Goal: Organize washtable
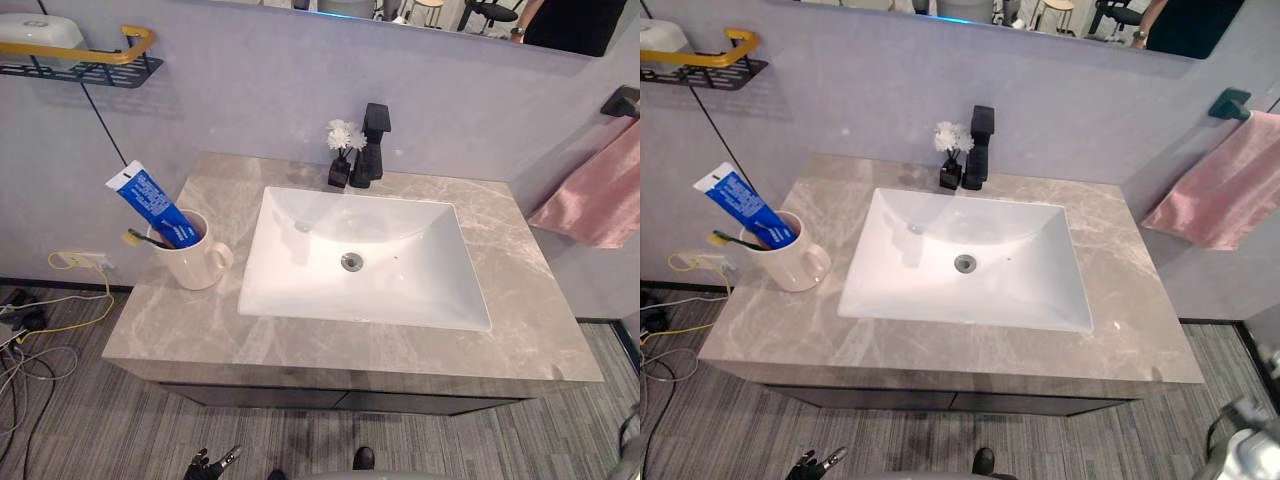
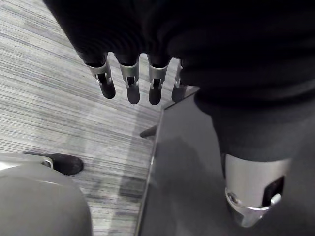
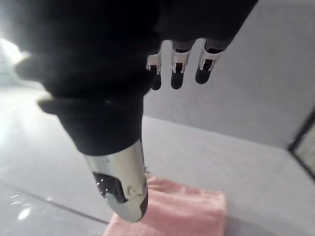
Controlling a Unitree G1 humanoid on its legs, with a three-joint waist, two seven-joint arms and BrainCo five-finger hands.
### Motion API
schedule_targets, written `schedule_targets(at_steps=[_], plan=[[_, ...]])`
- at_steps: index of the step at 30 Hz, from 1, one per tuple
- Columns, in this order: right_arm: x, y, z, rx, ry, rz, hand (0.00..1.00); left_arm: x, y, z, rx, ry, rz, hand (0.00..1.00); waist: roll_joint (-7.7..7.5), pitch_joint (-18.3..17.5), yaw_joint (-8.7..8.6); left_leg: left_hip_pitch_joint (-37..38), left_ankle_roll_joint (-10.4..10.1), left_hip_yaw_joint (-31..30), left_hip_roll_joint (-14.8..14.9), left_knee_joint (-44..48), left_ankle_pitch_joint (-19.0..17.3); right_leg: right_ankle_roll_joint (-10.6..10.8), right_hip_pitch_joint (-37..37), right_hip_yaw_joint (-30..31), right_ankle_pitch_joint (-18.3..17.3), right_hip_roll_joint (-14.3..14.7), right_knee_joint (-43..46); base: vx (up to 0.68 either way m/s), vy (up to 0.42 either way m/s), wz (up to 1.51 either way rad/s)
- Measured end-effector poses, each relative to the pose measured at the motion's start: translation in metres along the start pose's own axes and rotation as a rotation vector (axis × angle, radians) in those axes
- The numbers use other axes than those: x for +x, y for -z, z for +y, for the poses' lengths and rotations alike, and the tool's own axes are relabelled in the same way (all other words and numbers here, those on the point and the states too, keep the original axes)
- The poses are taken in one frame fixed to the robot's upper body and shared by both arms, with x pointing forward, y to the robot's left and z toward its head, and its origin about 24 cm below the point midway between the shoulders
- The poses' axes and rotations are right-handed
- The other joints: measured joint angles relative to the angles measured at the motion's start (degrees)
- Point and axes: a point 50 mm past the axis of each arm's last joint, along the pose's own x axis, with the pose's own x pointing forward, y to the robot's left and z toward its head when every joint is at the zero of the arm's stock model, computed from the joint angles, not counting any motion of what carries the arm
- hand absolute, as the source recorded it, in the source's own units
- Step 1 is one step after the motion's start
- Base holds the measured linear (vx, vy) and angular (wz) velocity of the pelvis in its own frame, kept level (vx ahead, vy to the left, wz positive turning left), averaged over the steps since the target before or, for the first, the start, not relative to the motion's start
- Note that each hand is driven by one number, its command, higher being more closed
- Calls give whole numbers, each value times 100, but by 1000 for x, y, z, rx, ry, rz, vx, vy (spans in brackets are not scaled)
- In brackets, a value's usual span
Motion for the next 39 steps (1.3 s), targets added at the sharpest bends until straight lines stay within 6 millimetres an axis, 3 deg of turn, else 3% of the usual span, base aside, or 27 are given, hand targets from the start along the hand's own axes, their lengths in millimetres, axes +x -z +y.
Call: schedule_targets(at_steps=[2, 5, 9, 10, 12, 13, 17, 23, 27, 31, 39], plan=[[-9, 9, -1, 2, 1, 48, 0, -1, 0, -4, -23, 4, -2, 0, 65, -50, 7, 2, -18, 146, 77, 245, -211, -1, 53, -4, 1, 42, 2, 71, 4, -43], [-12, 20, -10, 18, 42, 103, 0, 0, -9, -32, -69, 67, -22, 0, 153, -52, -14, 46, -35, 248, 140, 395, -360, 25, 137, 8, -32, 72, 8, 66, 9, -17], [-24, 56, -10, -5, 60, 264, 0, 1, -13, -39, -84, 78, -24, 0, 216, -26, 11, 227, -70, 337, 236, 392, -454, 77, 177, 9, -258, 106, 353, 74, 1, -4], [-35, 80, -8, -31, 41, 367, 0, 1, -14, -39, -87, 72, -25, 0, 229, -23, 47, 260, -87, 383, 272, 378, -468, 87, 183, 8, -285, 121, 388, 66, -3, -2], [-52, 106, -4, -53, 12, 499, 0, 1, -15, -40, -99, 70, -24, 0, 233, -23, 135, 271, -94, 408, 286, 372, -472, 90, 196, 8, -286, 134, 377, 58, -8, -2], [-71, 130, 1, -79, -49, 626, 0, 1, -14, -43, -93, 83, -19, 0, 275, -2, 170, 272, -96, 423, 288, 365, -471, 91, 209, 4, -286, 136, 358, 49, -4, 1], [-107, 164, 3, -132, -181, 855, 0, 1, -13, -53, -59, 123, -4, 0, 400, 47, 296, 317, -100, 321, 257, 262, -469, 118, 321, -110, -270, 128, 233, 35, 5, 11], [-136, 184, 6, -224, -365, 1005, 0, 4, -12, -50, 1, 141, 9, 0, 316, 109, 289, 381, -203, 23, 184, 134, -399, 170, 531, -307, -230, 112, 13, 26, -3, 21], [-152, 189, 32, -271, -550, 1043, 0, 9, -22, -48, 55, 151, -12, 0, 223, 286, 273, 389, -156, -170, 84, 63, -331, 182, 590, -446, -221, 54, 6, -17, 9, 18], [-157, 188, 50, -326, -678, 1033, 0, 12, -31, -46, 116, 158, -38, 0, 73, 470, 284, 361, -93, -372, -57, 65, -291, 244, 640, -620, -176, -63, -2, -15, 28, 23], [-159, 186, 70, -439, -843, 978, 0, 15, -39, -48, 195, 174, -67, 0, -4, 639, 290, 313, 6, -621, -361, 82, -231, 389, 704, -787, -80, -346, -17, -10, 32, 15]])
